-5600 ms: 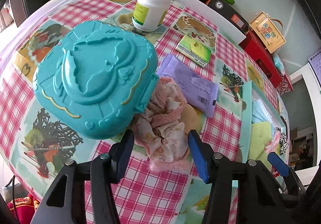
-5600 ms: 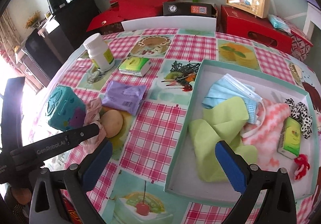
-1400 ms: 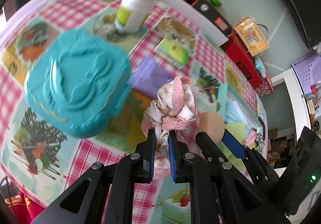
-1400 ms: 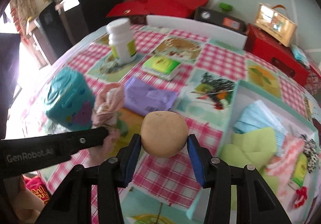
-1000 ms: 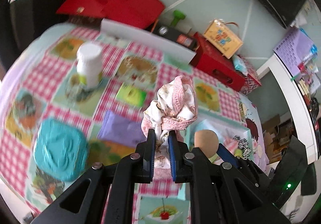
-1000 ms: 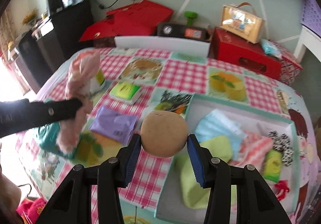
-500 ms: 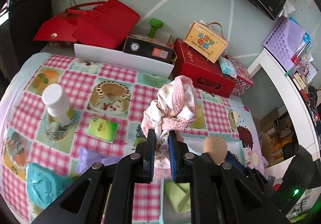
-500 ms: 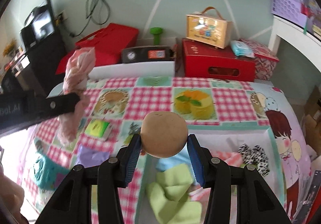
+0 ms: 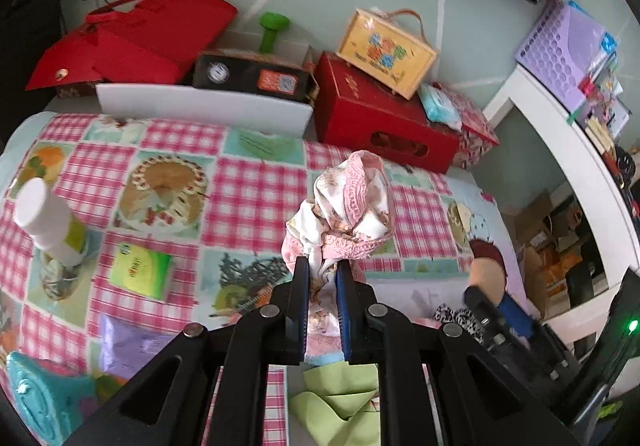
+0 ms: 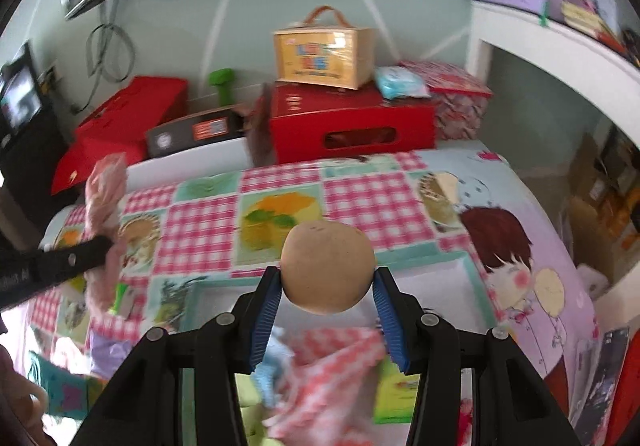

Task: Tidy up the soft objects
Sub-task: 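Lower the pink cloth into the tray with the left tool while the right tool releases the sponge there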

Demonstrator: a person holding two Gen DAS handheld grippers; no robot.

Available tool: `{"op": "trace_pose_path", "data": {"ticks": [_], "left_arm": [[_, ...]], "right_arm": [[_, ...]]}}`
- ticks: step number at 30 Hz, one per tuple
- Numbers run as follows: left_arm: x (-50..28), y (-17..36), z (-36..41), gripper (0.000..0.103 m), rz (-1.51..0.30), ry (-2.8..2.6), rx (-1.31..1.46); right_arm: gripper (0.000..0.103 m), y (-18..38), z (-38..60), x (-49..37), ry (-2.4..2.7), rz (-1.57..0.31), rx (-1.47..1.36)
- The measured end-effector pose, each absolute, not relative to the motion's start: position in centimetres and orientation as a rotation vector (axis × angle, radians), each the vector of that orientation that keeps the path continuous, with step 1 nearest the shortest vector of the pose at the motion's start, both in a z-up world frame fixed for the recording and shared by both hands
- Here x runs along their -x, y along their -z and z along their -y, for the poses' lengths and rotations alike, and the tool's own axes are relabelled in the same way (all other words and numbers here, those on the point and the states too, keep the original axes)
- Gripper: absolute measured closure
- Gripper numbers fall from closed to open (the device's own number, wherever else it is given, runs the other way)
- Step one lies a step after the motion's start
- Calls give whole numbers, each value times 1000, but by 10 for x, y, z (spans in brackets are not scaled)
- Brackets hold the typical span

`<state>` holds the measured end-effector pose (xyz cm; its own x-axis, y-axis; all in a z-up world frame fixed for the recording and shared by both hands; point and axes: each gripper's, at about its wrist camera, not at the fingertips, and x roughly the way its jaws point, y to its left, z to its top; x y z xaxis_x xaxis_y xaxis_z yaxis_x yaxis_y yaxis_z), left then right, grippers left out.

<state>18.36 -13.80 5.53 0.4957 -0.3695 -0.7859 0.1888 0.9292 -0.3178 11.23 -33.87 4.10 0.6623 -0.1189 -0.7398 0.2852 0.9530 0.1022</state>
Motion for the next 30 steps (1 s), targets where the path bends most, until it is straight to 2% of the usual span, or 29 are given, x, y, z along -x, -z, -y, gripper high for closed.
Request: {"op": "trace_pose_path", "data": {"ticks": [12,22,30], "left_arm": [[-182,-7,170,90,-1112,383,107],[-184,32,177,90,-1204,341,43],[-185,43,181,90,-1236,327,-4]], "right_arm": [[53,-15,357,-120,248,-871,-262],[52,18,336,-136,249,-987,-167],[52,35,336,-140,263,-1044,-154]]}}
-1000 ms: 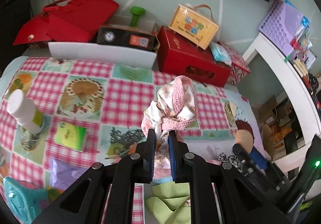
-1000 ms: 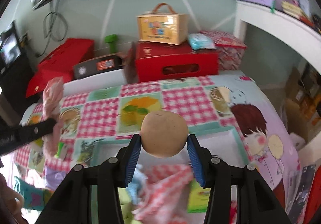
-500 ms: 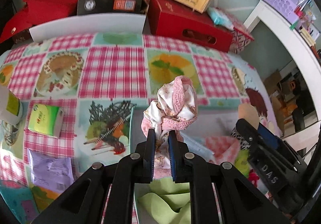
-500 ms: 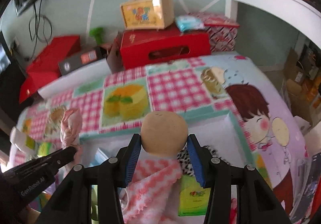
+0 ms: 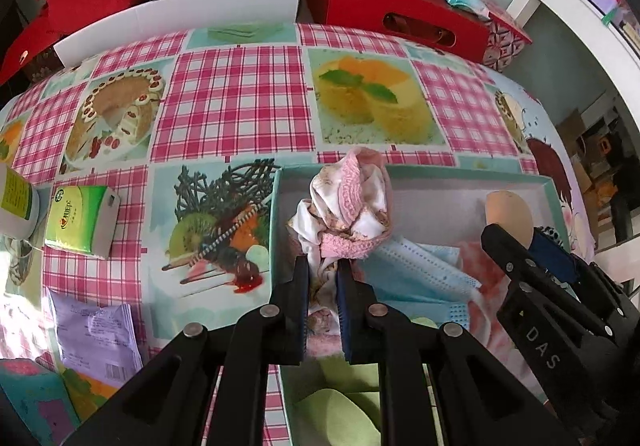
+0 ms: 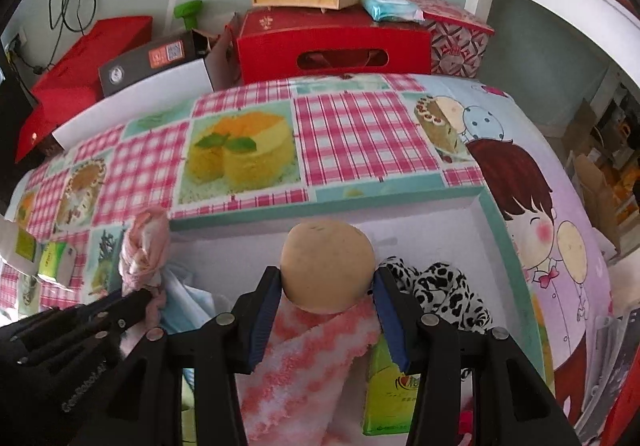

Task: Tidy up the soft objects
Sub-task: 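Lower the pink cloth into the tray with the left tool while the right tool releases the sponge there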

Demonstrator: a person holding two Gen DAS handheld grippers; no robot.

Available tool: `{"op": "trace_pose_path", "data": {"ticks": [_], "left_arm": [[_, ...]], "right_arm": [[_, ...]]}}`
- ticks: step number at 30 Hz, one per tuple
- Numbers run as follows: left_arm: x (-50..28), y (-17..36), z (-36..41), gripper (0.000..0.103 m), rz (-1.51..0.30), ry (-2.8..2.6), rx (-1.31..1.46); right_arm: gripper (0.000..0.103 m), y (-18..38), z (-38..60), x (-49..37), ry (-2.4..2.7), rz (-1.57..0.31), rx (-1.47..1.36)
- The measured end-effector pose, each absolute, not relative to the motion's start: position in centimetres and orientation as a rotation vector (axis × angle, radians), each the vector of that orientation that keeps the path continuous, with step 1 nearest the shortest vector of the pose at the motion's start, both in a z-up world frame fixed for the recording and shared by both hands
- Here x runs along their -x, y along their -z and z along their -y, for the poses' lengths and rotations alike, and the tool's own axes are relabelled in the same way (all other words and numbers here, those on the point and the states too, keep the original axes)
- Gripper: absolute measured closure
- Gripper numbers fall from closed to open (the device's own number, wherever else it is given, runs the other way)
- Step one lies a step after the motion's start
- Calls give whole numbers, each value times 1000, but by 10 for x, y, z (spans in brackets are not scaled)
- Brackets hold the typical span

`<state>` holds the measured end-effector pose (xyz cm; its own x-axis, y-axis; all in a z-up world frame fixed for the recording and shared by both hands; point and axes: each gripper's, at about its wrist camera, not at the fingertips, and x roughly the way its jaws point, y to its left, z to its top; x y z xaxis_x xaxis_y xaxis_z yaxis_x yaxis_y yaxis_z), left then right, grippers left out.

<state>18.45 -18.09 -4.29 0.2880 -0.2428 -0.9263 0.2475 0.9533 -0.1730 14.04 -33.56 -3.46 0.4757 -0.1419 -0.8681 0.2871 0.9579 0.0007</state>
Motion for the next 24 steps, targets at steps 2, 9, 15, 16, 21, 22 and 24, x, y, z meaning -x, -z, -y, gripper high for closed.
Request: {"op": "trace_pose_path", "data": {"ticks": [2,9,15,16,21,22,24], "left_arm": [[-186,45,182,90,-1239,328,-9],[-188,43,181,89,-1250,338,5],[-186,29,177,75,-1244,349,8],[-185,27,177,74,-1242,352,6],[-181,14,174,73,-1228,368,13],[-180,11,174,73,-1220,372,14],[-177,5,172,73,-1204,381,16]], "right_arm": [[52,38,336,-141,268,-1057,-152],[52,41,337,-142,275,-1070,-155],[47,37,335,-142,273,-1066,-142],[45,35,335,-142,271,-1062,-145],[39,30,335,-140,269,-1045,-157],[39,27,335,-139,271,-1038,-156],[39,21,336,-136,271,-1018,-159]]}}
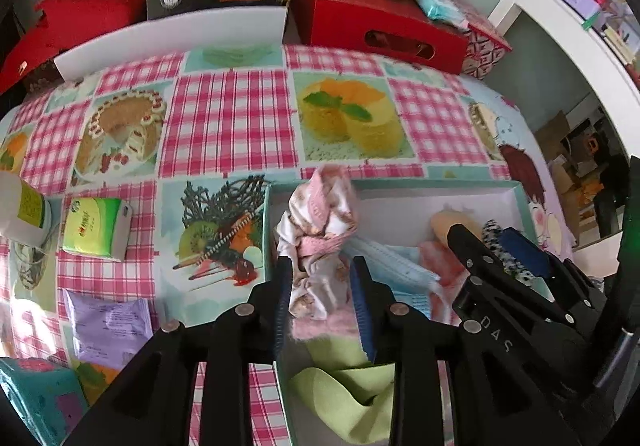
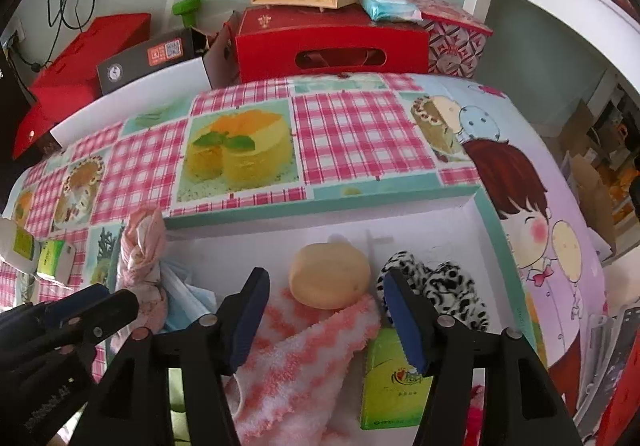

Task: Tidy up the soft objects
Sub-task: 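Lower the pink cloth into the tray with the left tool while the right tool releases the sponge there, then open both tools and move them back toward the purple packet and green tissue pack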

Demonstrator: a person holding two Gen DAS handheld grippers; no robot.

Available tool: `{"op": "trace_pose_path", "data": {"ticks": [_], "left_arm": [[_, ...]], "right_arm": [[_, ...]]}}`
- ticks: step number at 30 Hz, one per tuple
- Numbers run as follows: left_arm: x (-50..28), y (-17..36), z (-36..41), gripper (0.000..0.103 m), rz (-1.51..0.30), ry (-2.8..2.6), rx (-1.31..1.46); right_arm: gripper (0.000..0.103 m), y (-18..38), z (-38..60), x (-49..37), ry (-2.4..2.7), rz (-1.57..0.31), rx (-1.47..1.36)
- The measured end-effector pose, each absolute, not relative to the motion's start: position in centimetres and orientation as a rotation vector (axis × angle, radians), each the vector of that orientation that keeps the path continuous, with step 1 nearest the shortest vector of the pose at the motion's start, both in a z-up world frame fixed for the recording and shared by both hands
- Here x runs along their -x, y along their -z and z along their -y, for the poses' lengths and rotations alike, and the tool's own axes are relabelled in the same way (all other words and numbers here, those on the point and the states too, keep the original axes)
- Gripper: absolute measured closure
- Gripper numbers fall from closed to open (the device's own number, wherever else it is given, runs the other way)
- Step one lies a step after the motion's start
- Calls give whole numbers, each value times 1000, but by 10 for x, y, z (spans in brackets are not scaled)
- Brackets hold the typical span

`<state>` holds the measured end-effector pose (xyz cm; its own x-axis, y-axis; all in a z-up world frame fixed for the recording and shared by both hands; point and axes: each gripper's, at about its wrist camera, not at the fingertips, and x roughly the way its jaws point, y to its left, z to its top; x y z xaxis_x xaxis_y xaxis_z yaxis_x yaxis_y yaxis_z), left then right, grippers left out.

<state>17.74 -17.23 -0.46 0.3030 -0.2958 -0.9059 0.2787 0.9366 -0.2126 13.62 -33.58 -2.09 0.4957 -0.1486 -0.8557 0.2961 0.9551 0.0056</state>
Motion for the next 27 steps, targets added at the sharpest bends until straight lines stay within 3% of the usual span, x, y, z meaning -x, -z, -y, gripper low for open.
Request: {"op": "trace_pose_path", "data": {"ticks": [2,4,8,14,19,21,23,27], "left_arm": [[-175,-5,170,71,-1180,389,20],[-173,-12,168,62,-1162,391,24],[-170,-24,163,58,-1133,388,23],[-175,-22,156,46,-1138,358,38],[-180,-15,151,31,-1151,318,50],[-183,-11,145,17,-1162,294,79],[-185,-8,140,16,-1167,279,92],[-189,-3,134,16,-1178,255,93]], "right_arm": [[39,13,336,-133,263,-994,-173],[39,7,336,-131,261,-977,-177],[38,-6,334,-126,269,-952,-163],[31,-9,333,-125,274,-959,-153],[21,-7,333,-126,287,-974,-143],[8,-6,333,-126,294,-976,-139],[0,-7,335,-126,311,-973,-136],[0,-4,341,-126,325,-985,-164]]}}
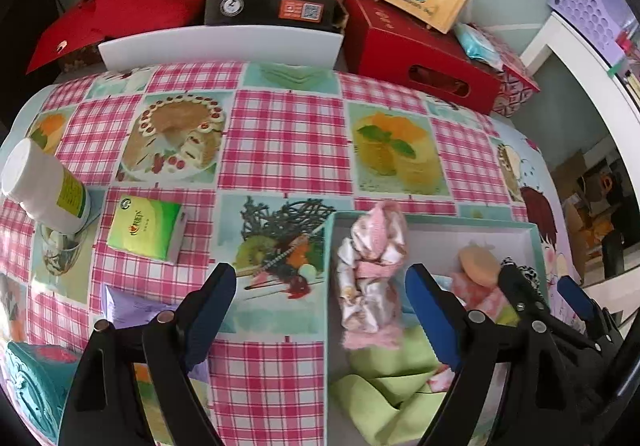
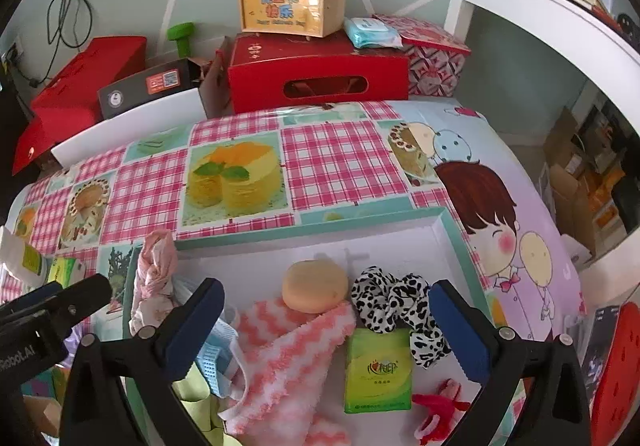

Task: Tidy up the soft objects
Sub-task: 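Open both tools and move them back toward the purple packet and green tissue pack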

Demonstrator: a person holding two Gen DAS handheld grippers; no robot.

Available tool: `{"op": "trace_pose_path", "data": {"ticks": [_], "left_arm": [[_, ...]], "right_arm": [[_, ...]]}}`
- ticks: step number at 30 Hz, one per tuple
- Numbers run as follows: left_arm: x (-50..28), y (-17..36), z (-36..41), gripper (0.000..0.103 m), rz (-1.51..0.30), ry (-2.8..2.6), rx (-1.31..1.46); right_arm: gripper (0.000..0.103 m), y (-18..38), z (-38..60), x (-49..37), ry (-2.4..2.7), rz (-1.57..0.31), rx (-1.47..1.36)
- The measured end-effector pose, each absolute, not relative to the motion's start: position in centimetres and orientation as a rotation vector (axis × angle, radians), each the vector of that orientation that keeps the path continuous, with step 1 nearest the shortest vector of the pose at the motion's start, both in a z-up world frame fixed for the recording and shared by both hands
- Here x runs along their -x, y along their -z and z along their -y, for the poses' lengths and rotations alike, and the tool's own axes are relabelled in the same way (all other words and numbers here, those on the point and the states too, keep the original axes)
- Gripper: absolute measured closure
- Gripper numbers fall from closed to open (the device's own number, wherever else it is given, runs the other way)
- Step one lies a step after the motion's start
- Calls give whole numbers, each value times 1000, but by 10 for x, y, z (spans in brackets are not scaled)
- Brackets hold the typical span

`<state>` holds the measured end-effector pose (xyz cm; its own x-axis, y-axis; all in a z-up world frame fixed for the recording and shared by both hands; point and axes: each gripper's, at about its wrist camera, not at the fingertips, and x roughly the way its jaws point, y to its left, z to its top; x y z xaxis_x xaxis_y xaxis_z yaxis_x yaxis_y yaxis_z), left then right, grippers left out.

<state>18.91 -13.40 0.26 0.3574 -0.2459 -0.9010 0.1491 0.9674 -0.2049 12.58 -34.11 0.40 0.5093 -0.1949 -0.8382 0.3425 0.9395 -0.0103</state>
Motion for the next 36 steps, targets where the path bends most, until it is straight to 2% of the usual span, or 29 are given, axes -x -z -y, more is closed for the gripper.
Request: {"op": "trace_pose_path", "data": {"ticks": [27,36], "left_arm": [[-194,-2,101,16,-1186,189,100],[-195,-7,67,16,-1187,155,142]], "right_arm": [[0,-4,319,-130,282,-1000,-114],[0,-6,295,-135,231,-1000,-93]]}}
